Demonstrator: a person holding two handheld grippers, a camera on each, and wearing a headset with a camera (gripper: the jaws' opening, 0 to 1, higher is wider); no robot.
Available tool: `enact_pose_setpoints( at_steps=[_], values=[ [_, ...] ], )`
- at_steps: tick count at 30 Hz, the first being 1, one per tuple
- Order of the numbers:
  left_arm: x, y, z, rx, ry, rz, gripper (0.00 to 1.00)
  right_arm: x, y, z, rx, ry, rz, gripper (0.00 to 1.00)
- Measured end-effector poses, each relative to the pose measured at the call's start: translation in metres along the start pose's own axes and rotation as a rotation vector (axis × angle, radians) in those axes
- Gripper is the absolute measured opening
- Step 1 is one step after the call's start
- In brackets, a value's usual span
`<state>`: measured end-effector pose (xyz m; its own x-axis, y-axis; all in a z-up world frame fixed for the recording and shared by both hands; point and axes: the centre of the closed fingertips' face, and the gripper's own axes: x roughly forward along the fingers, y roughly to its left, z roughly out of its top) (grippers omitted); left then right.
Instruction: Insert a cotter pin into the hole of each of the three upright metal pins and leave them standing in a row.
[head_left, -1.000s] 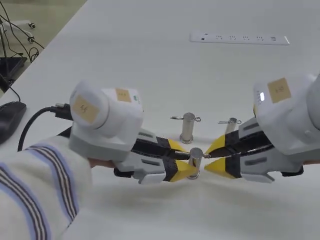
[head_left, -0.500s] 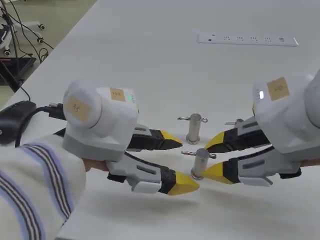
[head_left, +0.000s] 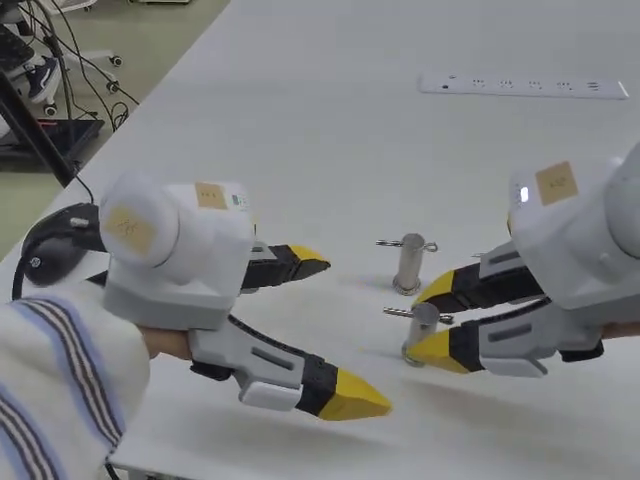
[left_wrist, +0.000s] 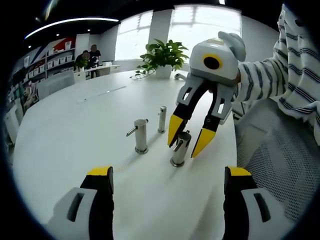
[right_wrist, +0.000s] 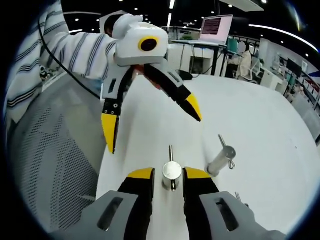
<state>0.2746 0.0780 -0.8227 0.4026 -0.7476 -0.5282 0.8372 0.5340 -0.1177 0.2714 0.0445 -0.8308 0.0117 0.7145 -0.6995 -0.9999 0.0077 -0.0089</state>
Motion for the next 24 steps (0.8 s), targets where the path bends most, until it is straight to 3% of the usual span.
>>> enact_pose_setpoints(
  at_steps=[4, 18, 24],
  values=[
    [-0.003, -0.001, -0.002, -0.019, -0.001, -0.002, 0.99, 0.001, 0.0, -0.001, 0.006, 0.0, 0.003, 0.23],
    [-0.009, -0.004, -0.008, -0.019, 0.037, 0.006, 0.99, 0.003, -0.002, -0.003, 0.005, -0.002, -0.001, 0.16],
    [-0.012, 0.001, -0.005, -0.009, 0.024, 0.037, 0.99, 0.003, -0.002, -0.003, 0.019, -0.011, 0.004, 0.15]
  ],
)
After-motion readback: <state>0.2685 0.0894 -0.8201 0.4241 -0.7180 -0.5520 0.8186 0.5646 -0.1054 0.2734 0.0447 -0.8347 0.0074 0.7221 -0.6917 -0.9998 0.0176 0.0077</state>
